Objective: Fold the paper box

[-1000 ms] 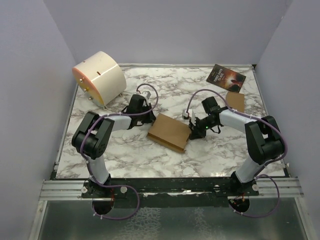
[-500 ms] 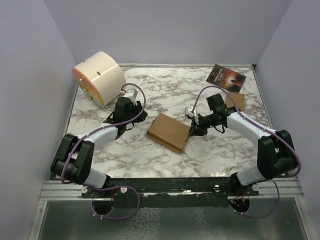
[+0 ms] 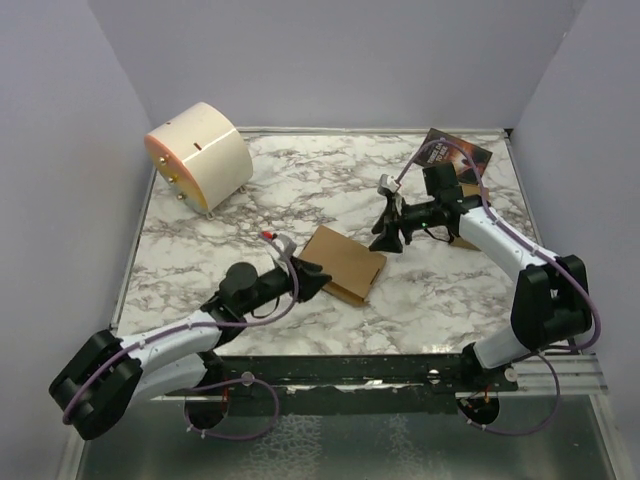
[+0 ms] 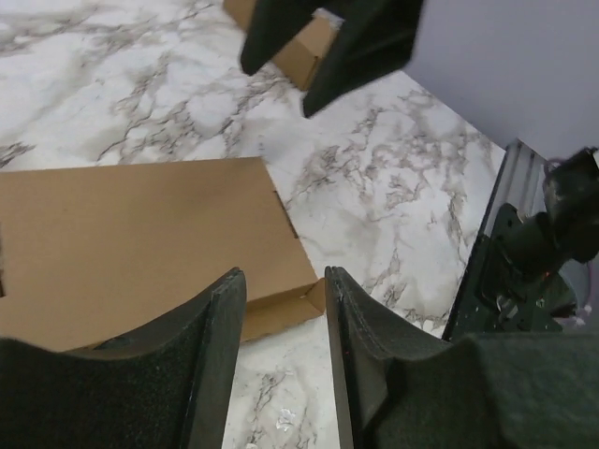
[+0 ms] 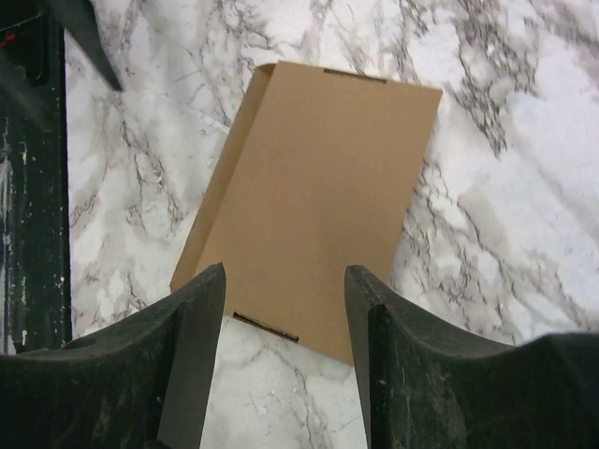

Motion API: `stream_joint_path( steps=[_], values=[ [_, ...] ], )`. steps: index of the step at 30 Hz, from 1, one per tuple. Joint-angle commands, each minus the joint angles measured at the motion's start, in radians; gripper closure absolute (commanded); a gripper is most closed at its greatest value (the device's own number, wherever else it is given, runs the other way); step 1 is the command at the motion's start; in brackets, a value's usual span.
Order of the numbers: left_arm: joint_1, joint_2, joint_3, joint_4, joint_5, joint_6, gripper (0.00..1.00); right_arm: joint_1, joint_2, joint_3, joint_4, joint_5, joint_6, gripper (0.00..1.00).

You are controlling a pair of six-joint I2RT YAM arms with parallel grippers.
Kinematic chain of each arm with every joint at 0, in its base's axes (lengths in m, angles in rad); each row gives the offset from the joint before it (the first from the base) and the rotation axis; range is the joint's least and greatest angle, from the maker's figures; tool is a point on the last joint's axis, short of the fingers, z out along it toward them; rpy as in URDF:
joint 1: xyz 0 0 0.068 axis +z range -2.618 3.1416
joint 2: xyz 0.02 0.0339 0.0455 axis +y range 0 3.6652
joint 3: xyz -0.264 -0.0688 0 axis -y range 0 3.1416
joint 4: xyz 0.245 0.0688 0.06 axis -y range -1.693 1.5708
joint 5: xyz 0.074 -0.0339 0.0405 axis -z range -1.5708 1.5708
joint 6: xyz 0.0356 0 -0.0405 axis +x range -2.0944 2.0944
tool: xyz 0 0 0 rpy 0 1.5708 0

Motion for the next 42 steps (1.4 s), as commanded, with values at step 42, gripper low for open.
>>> stream_joint_path(
  steps=[42],
  values=[
    [-0.242, 0.134, 0.076, -0.154, -0.282, 0.236, 0.44, -0.165, 0.035, -0.135, 0.159, -0.148, 0.104, 0.37]
  ],
)
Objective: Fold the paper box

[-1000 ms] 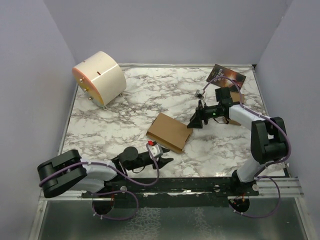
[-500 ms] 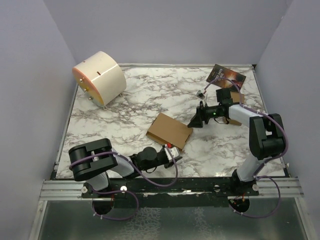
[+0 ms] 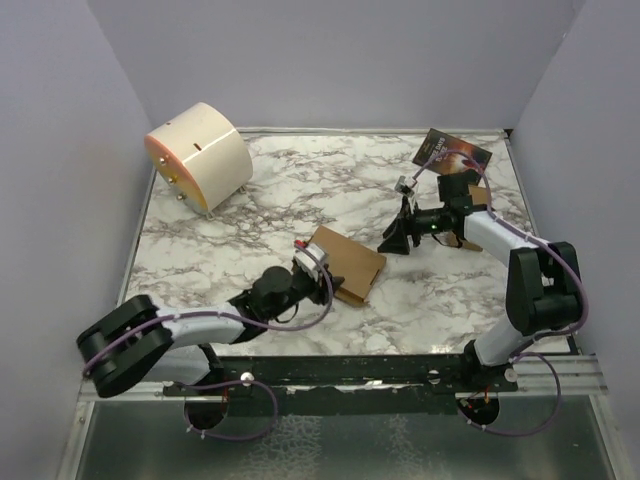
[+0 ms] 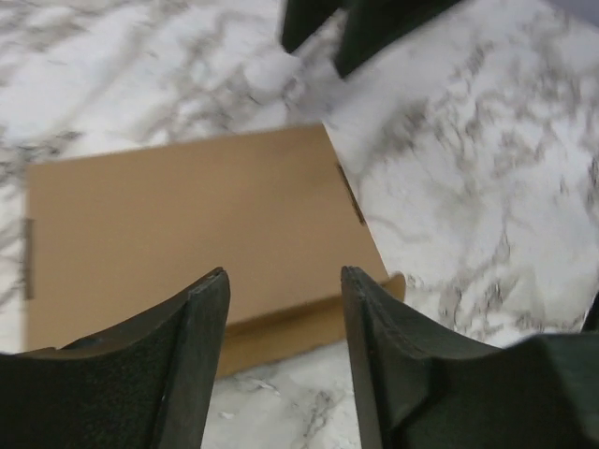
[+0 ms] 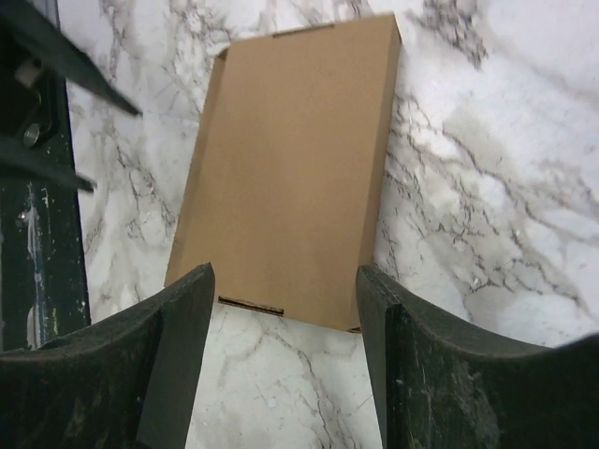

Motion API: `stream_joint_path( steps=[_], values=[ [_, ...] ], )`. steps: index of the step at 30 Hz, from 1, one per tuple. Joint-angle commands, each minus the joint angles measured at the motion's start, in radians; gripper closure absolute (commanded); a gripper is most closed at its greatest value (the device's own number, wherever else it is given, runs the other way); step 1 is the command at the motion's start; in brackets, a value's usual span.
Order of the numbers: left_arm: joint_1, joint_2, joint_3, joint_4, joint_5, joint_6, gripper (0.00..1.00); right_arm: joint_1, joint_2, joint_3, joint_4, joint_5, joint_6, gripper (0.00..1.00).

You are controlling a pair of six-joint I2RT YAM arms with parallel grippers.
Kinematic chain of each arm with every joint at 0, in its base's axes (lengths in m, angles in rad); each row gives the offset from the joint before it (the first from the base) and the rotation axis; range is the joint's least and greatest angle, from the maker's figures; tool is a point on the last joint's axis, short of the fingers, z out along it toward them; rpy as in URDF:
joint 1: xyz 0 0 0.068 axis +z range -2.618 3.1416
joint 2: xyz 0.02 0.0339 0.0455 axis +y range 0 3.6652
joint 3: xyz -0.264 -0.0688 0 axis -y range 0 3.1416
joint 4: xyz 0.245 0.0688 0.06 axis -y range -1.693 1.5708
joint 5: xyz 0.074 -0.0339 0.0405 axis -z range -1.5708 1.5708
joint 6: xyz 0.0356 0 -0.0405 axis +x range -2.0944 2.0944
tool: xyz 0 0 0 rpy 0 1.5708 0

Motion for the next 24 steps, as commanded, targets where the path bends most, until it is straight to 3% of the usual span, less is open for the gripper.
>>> stream_joint_path(
  steps=[1, 6, 10, 11, 13, 14, 16, 20, 24],
  values=[
    [0.095, -0.252, 0.075, -0.436, 0.096, 0.088, 0.42, -0.006, -0.12, -0.02, -0.053, -0.074, -0.172, 0.37],
    [0.095, -0.331, 0.189, -0.792, 0.167, 0.549, 0.29, -0.004, -0.114, 0.019, -0.266, -0.151, -0.452, 0.38],
    [0.122, -0.317, 0.31, -0.989, -0.032, 0.704, 0.13, -0.004, -0.135, -0.009, -0.317, -0.096, -0.588, 0.42],
    [0.152, -0.314, 0.333, -0.994, -0.081, 0.678, 0.08, -0.004, -0.14, -0.027, -0.27, -0.038, -0.541, 0.45],
    [0.255, -0.308, 0.373, -0.982, -0.103, 0.569, 0.02, -0.004, -0.133, -0.026, -0.231, 0.089, -0.486, 0.65],
    [0.316, -0.303, 0.39, -0.976, -0.055, 0.506, 0.04, -0.005, -0.118, -0.016, -0.244, 0.123, -0.49, 0.78],
    [0.405, -0.27, 0.417, -0.952, 0.032, 0.333, 0.15, -0.004, -0.082, -0.002, -0.27, 0.134, -0.489, 0.9],
    [0.498, -0.125, 0.442, -0.915, 0.122, 0.086, 0.21, 0.022, -0.027, 0.0, -0.298, 0.146, -0.496, 0.97],
    [0.585, -0.003, 0.403, -0.774, 0.254, -0.028, 0.16, 0.07, 0.036, 0.004, -0.271, 0.214, -0.458, 0.97]
  ],
)
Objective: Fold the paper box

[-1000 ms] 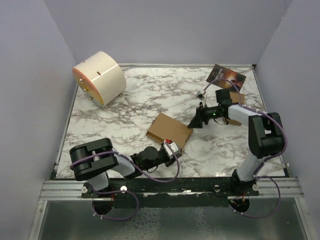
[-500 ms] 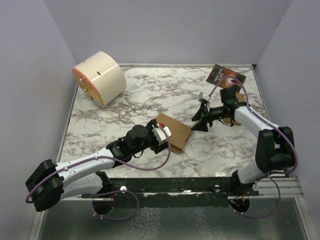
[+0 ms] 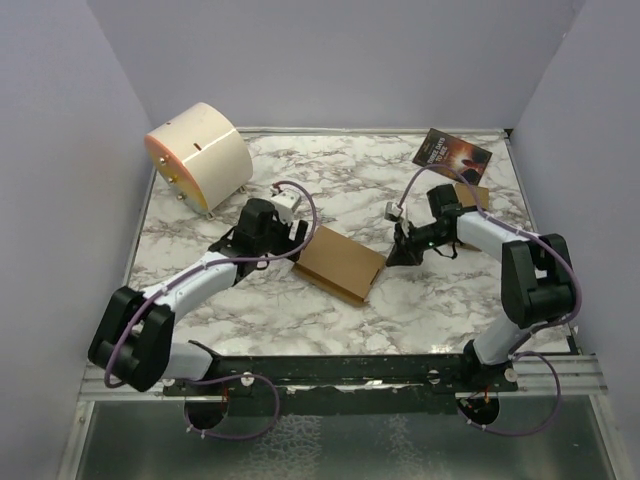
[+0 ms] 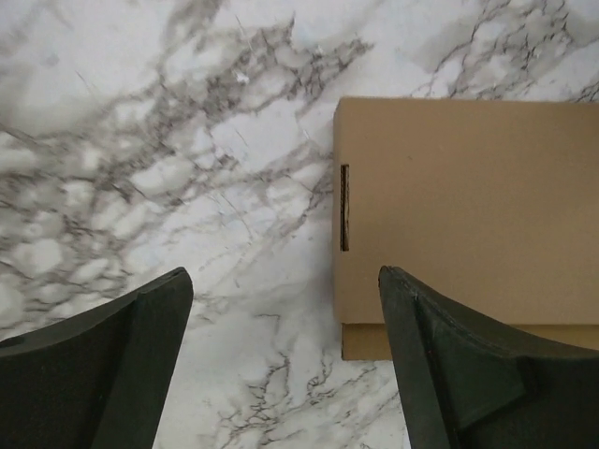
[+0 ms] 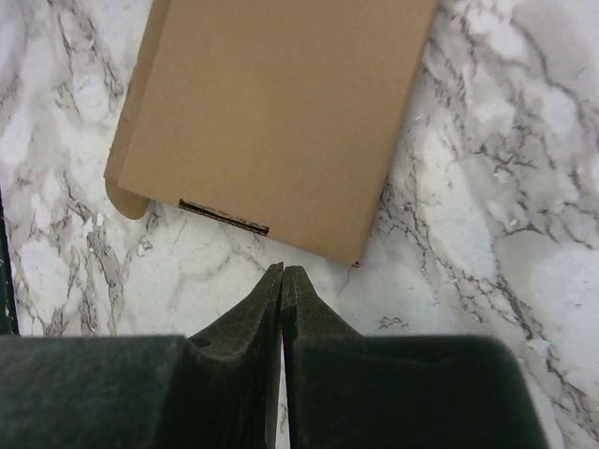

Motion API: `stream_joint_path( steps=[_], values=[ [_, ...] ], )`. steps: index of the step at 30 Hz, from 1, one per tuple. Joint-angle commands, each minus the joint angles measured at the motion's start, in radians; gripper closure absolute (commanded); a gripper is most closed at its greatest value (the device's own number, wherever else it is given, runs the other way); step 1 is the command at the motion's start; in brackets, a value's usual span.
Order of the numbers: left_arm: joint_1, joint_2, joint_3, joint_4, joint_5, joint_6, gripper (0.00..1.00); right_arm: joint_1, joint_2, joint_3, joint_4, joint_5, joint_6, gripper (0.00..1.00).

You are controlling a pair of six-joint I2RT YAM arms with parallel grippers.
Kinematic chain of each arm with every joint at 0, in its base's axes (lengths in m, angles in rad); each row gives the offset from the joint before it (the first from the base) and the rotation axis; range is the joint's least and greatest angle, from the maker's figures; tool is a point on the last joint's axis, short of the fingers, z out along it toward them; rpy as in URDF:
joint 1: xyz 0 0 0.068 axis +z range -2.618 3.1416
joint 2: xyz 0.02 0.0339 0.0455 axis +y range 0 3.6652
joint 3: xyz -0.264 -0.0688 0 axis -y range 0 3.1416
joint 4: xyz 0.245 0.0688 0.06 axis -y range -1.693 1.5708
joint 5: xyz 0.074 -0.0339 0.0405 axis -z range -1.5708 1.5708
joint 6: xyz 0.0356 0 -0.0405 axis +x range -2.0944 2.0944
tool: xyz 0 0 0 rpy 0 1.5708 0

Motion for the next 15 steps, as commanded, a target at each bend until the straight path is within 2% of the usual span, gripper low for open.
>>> stream_joint_path(
  steps=[1, 6, 11, 15],
  values=[
    [0.089, 0.113, -0.053, 0.151, 0.198, -0.237, 0.15, 0.06, 0.075, 0.03, -0.009, 0.108, 0.026, 0.97],
    [0.117, 0.178, -0.063, 0.227, 0.225, -0.267, 0.15, 0.081, 0.133, 0.073, 0.0, 0.152, 0.072, 0.96],
    [0.119, 0.225, -0.091, 0.299, 0.343, -0.312, 0.17, 0.096, 0.157, 0.107, 0.01, 0.161, 0.076, 0.93],
    [0.119, 0.245, -0.114, 0.339, 0.413, -0.349, 0.32, 0.114, 0.18, 0.156, 0.013, 0.164, 0.078, 0.89]
  ],
)
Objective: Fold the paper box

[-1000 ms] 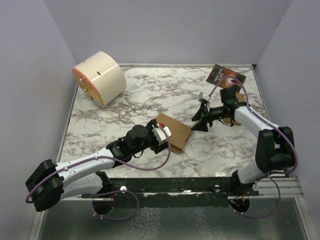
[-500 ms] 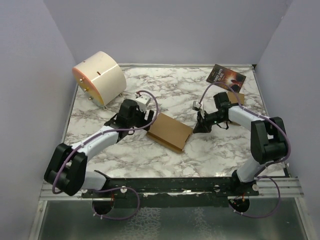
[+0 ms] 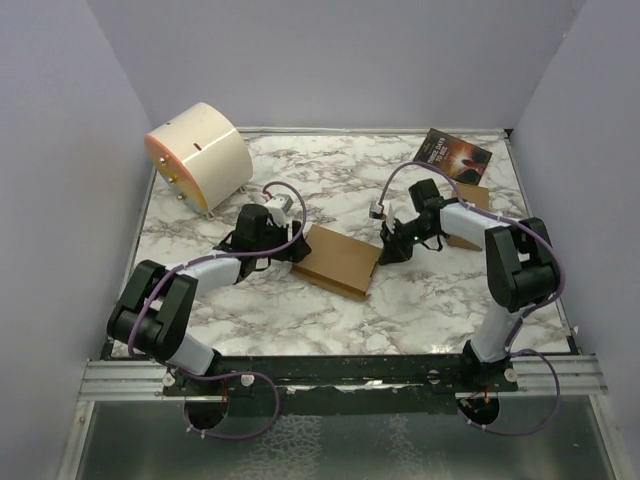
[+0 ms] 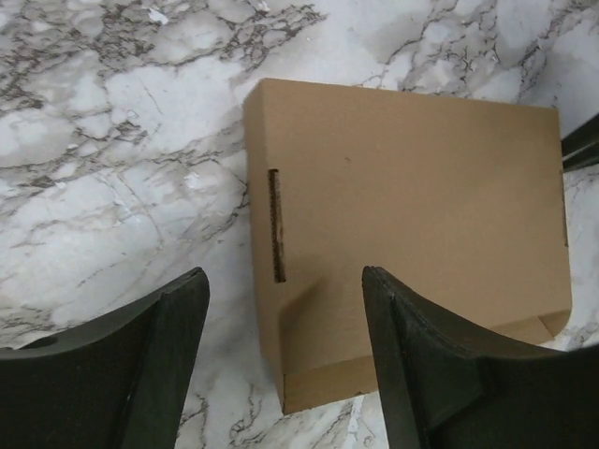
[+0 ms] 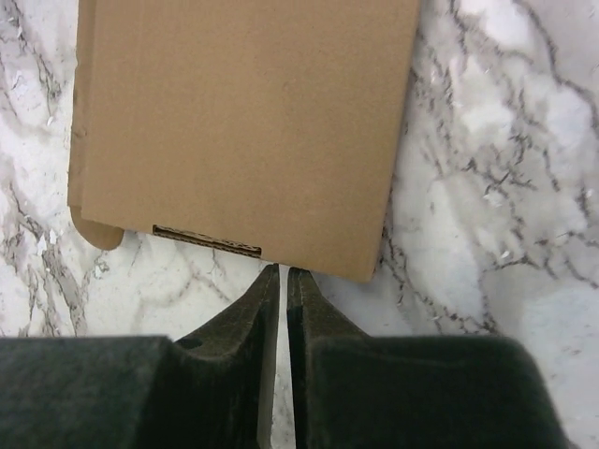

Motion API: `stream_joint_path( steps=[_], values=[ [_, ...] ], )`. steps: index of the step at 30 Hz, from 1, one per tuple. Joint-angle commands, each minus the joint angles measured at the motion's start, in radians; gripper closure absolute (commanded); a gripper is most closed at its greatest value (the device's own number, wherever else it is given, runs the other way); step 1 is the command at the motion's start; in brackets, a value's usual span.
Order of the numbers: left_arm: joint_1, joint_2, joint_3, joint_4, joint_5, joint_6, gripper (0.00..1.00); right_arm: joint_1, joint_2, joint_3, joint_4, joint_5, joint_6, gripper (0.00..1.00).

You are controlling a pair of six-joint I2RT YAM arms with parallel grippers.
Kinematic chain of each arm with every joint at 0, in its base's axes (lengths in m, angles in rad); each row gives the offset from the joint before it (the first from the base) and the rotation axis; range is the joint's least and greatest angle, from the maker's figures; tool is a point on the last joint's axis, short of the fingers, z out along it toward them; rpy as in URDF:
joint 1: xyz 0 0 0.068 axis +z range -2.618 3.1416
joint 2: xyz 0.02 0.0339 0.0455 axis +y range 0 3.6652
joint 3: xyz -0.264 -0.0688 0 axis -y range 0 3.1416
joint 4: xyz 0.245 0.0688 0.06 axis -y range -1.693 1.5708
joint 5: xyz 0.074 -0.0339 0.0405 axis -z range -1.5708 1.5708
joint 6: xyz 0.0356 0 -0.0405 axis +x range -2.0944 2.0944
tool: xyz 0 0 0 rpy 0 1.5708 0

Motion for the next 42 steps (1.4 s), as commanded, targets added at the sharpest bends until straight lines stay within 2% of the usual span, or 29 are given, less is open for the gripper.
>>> stream_joint_path(
  steps=[1, 6, 12, 15, 17, 19, 21, 22, 26, 28, 31, 34, 38, 42],
  values=[
    [0.0, 0.025, -0.03, 0.076, 0.133, -0.061, 0.37, 0.023, 0.036, 0.074, 0.014, 0.017, 0.008, 0.89],
    [0.0, 0.018, -0.041, 0.049, 0.153, -0.076, 0.41, 0.023, 0.067, 0.113, -0.011, -0.008, -0.019, 0.88],
    [0.0, -0.05, -0.04, 0.001, 0.101, -0.048, 0.38, 0.023, 0.035, 0.077, -0.051, -0.095, -0.083, 0.86],
    [0.0, -0.092, -0.007, -0.077, 0.017, 0.006, 0.36, 0.025, 0.016, 0.051, -0.078, -0.153, -0.131, 0.86],
    [-0.003, -0.125, 0.044, -0.22, -0.101, 0.057, 0.35, 0.026, 0.006, 0.04, -0.104, -0.169, -0.173, 0.86],
    [-0.014, -0.176, 0.099, -0.321, -0.158, 0.131, 0.34, 0.027, -0.01, 0.032, -0.127, -0.17, -0.211, 0.86],
    [-0.044, -0.256, 0.102, -0.321, -0.136, 0.239, 0.34, 0.027, -0.043, 0.024, -0.154, -0.161, -0.256, 0.85],
    [-0.074, -0.302, 0.082, -0.291, -0.091, 0.325, 0.33, 0.027, -0.063, 0.02, -0.17, -0.163, -0.283, 0.84],
    [-0.256, -0.469, -0.084, -0.125, 0.159, 0.73, 0.16, 0.025, -0.14, 0.012, -0.249, -0.242, -0.416, 0.81],
    [-0.309, -0.495, -0.136, -0.103, 0.234, 0.897, 0.14, 0.024, -0.172, -0.001, -0.291, -0.299, -0.506, 0.75],
    [-0.344, -0.46, -0.126, -0.173, 0.235, 1.044, 0.14, 0.025, -0.225, -0.071, -0.353, -0.357, -0.711, 0.63],
    [-0.346, -0.389, -0.104, -0.239, 0.231, 1.182, 0.14, 0.025, -0.281, -0.141, -0.343, -0.355, -0.866, 0.54],
    [-0.346, -0.26, -0.048, -0.342, 0.25, 1.35, 0.15, 0.025, -0.311, -0.169, -0.343, -0.337, -0.953, 0.53],
    [-0.346, -0.171, -0.028, -0.354, 0.218, 1.415, 0.16, 0.025, -0.32, -0.18, -0.355, -0.326, -1.011, 0.53]
  ],
)
